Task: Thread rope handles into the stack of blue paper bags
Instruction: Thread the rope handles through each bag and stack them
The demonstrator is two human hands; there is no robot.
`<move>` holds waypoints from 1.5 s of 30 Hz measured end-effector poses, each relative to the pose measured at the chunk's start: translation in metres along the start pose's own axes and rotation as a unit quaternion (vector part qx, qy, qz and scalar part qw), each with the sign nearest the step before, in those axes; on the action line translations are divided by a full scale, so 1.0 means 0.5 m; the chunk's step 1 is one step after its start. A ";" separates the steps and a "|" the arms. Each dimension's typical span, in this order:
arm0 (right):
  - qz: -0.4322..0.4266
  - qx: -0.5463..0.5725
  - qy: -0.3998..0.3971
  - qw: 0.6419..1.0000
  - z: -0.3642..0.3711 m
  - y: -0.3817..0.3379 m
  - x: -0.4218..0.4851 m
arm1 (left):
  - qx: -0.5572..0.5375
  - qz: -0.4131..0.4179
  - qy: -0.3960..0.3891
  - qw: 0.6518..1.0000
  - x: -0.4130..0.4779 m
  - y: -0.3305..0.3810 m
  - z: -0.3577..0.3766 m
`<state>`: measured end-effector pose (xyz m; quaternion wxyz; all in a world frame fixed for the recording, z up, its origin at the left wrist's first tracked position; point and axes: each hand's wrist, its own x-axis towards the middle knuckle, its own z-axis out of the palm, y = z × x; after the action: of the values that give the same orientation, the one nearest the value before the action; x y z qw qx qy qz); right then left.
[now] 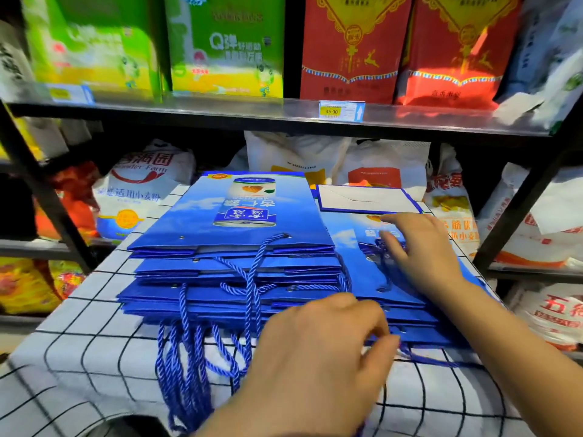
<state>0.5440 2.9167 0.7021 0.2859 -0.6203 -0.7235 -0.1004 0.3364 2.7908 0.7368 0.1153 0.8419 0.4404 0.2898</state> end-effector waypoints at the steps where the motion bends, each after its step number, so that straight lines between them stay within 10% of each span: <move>1: 0.000 0.020 0.025 0.999 -0.011 -0.014 0.000 | 0.012 -0.017 0.061 0.998 -0.011 -0.027 -0.021; 7: -0.178 0.136 -0.007 0.974 -0.056 -0.182 0.000 | 0.048 -0.218 0.144 0.964 -0.051 -0.130 -0.089; 14: -0.337 0.108 -0.121 0.928 -0.021 -0.287 0.021 | 0.045 -0.224 0.125 0.966 -0.061 -0.156 -0.088; 22: -0.097 0.398 -0.108 0.906 -0.053 -0.315 0.059 | -0.151 -0.195 0.042 0.968 -0.032 -0.168 -0.103; 28: 0.042 0.365 -0.055 0.928 -0.045 -0.317 0.105 | -0.333 -0.215 0.038 0.917 0.004 -0.181 -0.165; 33: -0.003 0.240 -0.036 0.970 -0.066 -0.342 0.103 | -0.392 -0.246 0.113 0.879 0.075 -0.232 -0.254; 38: -0.060 0.283 -0.221 0.931 -0.053 -0.424 0.093 | -0.422 -0.271 0.075 0.862 0.123 -0.259 -0.282; 45: -0.013 0.336 -0.250 0.908 -0.001 -0.444 0.118 | -0.435 -0.265 0.071 0.858 0.124 -0.288 -0.292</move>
<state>0.3284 2.9195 0.7810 0.2855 -0.4830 -0.7703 0.3031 0.1804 2.9161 0.8137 0.5109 0.5346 0.4826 0.4694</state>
